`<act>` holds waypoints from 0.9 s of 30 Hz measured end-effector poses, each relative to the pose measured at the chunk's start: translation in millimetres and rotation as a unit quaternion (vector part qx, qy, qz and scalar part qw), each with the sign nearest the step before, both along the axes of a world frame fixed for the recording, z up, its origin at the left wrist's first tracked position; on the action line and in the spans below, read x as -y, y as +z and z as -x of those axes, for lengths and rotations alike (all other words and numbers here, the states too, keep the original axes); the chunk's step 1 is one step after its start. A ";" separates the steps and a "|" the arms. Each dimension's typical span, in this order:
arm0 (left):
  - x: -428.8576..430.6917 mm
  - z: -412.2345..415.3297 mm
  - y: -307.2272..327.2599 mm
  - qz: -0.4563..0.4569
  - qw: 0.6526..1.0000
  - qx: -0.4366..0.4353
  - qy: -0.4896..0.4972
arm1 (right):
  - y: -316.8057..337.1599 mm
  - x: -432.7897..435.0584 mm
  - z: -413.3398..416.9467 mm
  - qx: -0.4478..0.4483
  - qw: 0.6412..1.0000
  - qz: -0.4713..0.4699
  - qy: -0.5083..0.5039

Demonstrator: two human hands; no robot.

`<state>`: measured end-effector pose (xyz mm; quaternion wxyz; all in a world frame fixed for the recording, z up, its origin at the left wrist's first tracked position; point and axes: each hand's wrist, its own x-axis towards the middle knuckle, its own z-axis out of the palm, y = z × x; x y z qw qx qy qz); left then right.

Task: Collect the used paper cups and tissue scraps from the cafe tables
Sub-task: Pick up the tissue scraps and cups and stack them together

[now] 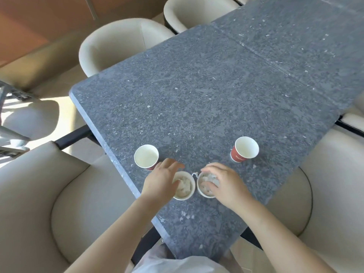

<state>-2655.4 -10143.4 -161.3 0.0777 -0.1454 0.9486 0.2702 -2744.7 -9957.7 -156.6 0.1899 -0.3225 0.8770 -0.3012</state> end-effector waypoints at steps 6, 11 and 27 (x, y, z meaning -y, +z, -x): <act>2.8 16.9 -7.6 -0.014 0.997 0.070 0.004 | -5.9 -6.6 15.9 -0.022 0.995 -0.096 0.002; 5.8 23.6 -8.8 -0.040 0.998 0.007 0.045 | -7.8 -1.2 29.6 -0.038 0.989 -0.141 0.007; 31.4 124.2 -5.8 -0.091 0.983 -0.027 0.155 | 5.7 35.6 147.3 -0.046 0.993 -0.095 -0.050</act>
